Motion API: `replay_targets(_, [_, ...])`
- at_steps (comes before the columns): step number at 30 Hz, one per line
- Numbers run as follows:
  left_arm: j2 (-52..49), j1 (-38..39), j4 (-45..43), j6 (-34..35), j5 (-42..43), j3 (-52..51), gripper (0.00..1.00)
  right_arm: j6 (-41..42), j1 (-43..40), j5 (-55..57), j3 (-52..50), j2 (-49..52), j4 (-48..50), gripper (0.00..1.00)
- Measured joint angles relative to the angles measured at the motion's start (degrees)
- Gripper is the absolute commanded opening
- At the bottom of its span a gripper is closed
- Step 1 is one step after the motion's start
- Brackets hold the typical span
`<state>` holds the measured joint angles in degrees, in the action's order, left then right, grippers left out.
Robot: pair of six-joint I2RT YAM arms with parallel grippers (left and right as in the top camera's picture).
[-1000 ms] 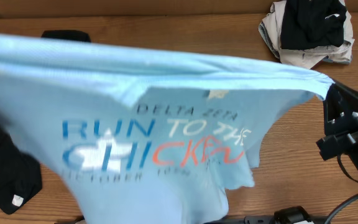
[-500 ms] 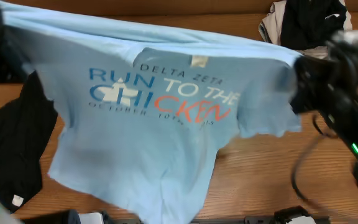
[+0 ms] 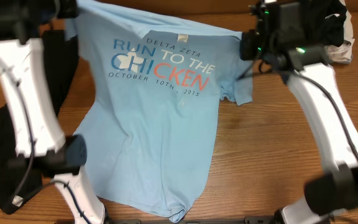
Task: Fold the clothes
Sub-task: 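Hold the T-shirt by both shoulders and shake it out in the air, then lay the T-shirt flat on the table and release both grippers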
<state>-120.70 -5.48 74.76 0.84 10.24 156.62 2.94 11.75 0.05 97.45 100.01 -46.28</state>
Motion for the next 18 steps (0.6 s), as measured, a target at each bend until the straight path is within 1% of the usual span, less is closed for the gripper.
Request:
replay_targets(1, [-2.23, 0.52, -1.84, 0.00, -0.04, 0.00, 0.17, 0.04, -0.28, 0.22, -0.02, 2.75, 2.56, 0.04])
replay_targets(2, [-4.39, 1.03, -3.72, 0.00, -0.02, 0.00, 0.45, 0.00, -0.52, 0.28, -0.04, 4.85, 4.48, 0.08])
replay_targets(3, [-6.51, 1.44, -5.88, -0.04, -0.17, 0.00, 0.60, 0.02, -0.81, 0.39, -0.09, 6.82, 6.67, 0.27])
replay_targets(4, [-8.74, 1.81, -8.20, -0.42, -0.28, 0.00, 0.88, 0.07, -1.07, 0.44, -0.11, 8.81, 9.81, 0.56])
replay_targets(5, [-10.71, 2.10, -10.14, -0.44, -0.44, 0.00, 1.00, -0.02, -1.29, 0.52, -0.15, 10.32, 11.91, 0.79])
replay_targets(6, [-12.37, 2.25, -11.43, -0.44, -0.46, 0.00, 1.00, 0.00, -1.53, 0.74, -0.15, 11.43, 13.55, 0.96])
replay_targets(7, [-14.21, 2.40, -12.35, -0.44, -0.59, 0.00, 1.00, 0.04, -1.70, 0.85, -0.17, 12.52, 15.15, 1.00])
replay_targets(9, [-17.27, 2.45, -12.81, 0.02, -0.66, -0.04, 1.00, 0.07, -2.01, 0.98, -0.22, 13.35, 16.68, 1.00])
replay_targets(12, [-19.23, 2.45, -12.59, 0.70, -0.72, -0.59, 1.00, 0.35, -2.08, 1.29, -0.15, 13.00, 16.70, 1.00])
replay_targets(16, [-17.79, 2.45, -8.57, 2.03, -0.70, -0.50, 1.00, 1.62, -2.05, 1.09, 0.17, 9.77, 7.89, 1.00])
replay_targets(18, [-15.45, 2.49, -5.09, 2.23, 0.24, -0.50, 1.00, 2.23, -2.05, 0.59, 0.24, 5.64, 2.56, 1.00])
